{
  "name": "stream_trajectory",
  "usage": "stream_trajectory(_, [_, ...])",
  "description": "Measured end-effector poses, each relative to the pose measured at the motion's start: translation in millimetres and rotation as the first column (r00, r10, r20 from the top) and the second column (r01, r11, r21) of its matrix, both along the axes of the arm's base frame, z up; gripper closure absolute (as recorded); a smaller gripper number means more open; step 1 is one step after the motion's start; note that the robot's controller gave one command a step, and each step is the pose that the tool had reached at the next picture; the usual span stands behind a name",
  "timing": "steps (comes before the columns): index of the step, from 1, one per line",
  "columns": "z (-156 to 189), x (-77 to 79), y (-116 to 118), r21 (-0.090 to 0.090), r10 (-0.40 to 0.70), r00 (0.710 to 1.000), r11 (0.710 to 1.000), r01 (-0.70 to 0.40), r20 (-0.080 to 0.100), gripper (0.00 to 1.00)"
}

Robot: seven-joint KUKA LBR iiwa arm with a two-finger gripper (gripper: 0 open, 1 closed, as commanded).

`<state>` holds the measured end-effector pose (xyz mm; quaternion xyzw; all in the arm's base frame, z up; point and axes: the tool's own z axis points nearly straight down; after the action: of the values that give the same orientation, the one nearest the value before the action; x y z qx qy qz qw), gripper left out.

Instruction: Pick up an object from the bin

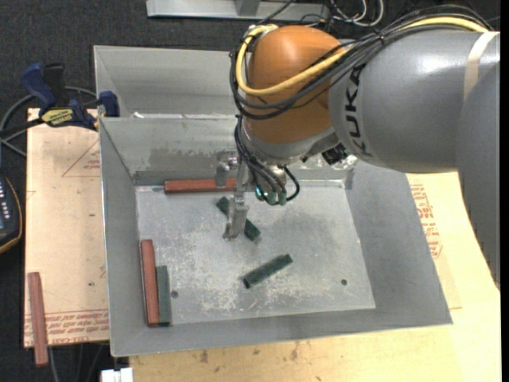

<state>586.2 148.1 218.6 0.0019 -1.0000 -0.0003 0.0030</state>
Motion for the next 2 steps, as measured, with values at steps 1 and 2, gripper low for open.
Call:
stream_trajectory(1, [-107, -5.1, -70, -0.003, 0.068, 0.998, 0.998, -0.068, -0.001, 0.0])
stream_trajectory(2, [-151, 51.2, -82, 0.0, 0.134, 0.991, 0.991, -0.134, 0.005, 0.0])
